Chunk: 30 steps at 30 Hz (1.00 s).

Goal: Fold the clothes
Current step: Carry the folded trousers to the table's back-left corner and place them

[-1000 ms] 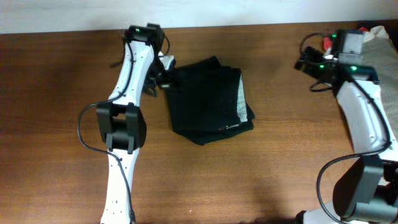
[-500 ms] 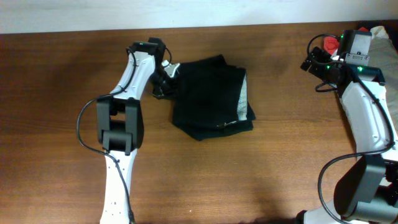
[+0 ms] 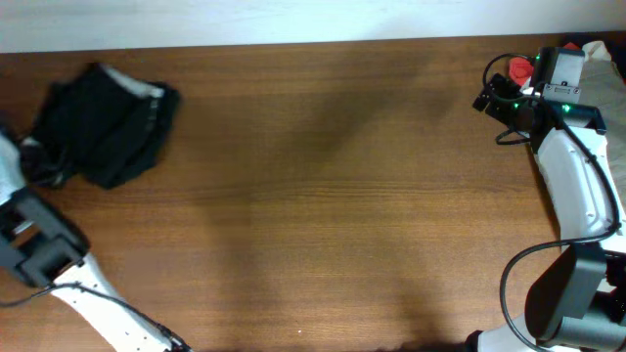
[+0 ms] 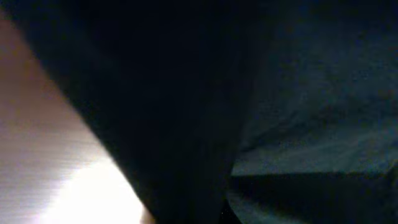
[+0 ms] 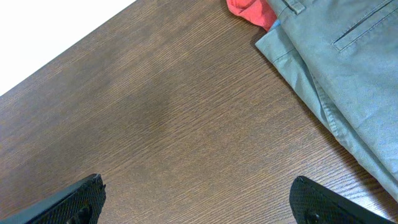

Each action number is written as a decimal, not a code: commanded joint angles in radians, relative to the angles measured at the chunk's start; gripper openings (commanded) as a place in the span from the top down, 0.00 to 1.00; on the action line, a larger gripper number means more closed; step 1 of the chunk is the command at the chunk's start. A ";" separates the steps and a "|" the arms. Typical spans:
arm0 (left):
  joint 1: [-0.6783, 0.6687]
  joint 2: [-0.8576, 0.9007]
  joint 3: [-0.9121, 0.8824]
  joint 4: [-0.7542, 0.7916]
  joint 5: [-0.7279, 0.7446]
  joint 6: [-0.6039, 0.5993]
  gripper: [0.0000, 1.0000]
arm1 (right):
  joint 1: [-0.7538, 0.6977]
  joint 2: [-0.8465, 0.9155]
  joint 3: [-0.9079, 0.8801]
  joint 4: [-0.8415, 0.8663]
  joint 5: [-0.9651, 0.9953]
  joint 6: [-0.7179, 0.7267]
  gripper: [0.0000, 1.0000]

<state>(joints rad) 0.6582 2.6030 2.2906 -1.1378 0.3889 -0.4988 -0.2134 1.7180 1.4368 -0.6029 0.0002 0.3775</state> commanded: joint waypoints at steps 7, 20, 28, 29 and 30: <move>0.096 0.049 -0.031 0.040 -0.052 -0.145 0.95 | -0.003 0.001 0.000 0.000 0.012 -0.003 0.01; -0.085 0.049 -0.031 0.211 -0.066 -0.182 0.92 | -0.003 0.001 0.000 0.000 0.012 -0.003 0.01; -0.005 0.049 -0.031 0.066 -0.115 0.136 0.92 | -0.003 0.001 0.000 0.000 0.012 -0.003 0.01; 0.010 0.049 -0.031 0.052 -0.126 0.139 0.92 | -0.003 0.001 0.000 0.000 0.012 -0.003 0.01; 0.023 0.049 -0.031 0.050 -0.123 0.149 0.92 | -0.003 0.001 0.000 0.000 0.012 -0.003 0.01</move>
<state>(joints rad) 0.6174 2.6068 2.2910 -1.0298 0.3557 -0.4683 -0.2134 1.7180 1.4368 -0.6025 0.0002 0.3775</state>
